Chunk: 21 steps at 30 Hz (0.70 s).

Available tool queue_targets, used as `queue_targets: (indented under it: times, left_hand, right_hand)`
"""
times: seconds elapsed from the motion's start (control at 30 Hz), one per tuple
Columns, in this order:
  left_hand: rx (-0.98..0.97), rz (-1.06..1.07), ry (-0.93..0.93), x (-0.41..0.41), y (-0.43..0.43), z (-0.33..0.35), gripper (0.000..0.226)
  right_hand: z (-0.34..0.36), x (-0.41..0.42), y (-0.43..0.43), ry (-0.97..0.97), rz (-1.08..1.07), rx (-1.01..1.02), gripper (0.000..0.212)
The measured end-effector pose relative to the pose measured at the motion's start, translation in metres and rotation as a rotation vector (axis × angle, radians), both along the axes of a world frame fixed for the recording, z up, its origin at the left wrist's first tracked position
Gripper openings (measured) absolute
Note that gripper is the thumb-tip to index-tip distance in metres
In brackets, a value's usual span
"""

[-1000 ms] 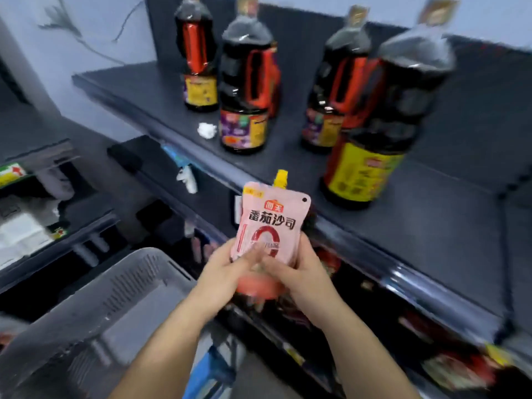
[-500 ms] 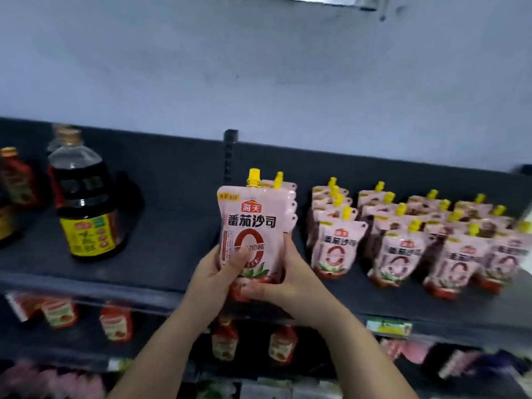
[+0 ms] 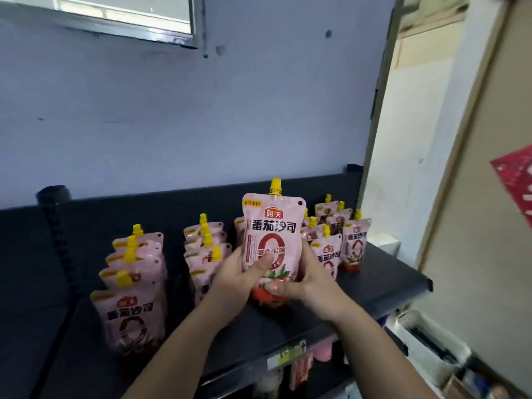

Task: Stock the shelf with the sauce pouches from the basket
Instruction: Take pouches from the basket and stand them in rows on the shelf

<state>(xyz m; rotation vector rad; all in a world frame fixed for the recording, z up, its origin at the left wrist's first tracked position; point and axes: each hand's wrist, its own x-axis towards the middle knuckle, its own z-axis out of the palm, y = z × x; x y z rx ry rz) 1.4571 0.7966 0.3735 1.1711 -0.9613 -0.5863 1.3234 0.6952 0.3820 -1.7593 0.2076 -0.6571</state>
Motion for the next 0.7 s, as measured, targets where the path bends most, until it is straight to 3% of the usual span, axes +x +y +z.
queue_targets:
  times: [0.3,0.47,0.7]
  left_hand:
    - [0.064,-0.212,-0.040,-0.050,-0.108,-0.005,0.050]
    - [0.043,-0.236,-0.069,-0.087,-0.175,-0.019,0.042]
    - [0.046,-0.106,0.008,-0.139,-0.279,-0.047,0.023]
  right_hand:
    - [-0.007,-0.067,-0.087,0.008,-0.213,0.003,0.084]
    - [-0.007,-0.107,-0.160,0.084,-0.195,-0.005,0.088]
    - [-0.022,-0.144,-0.279,0.191,-0.099,-0.086,0.087]
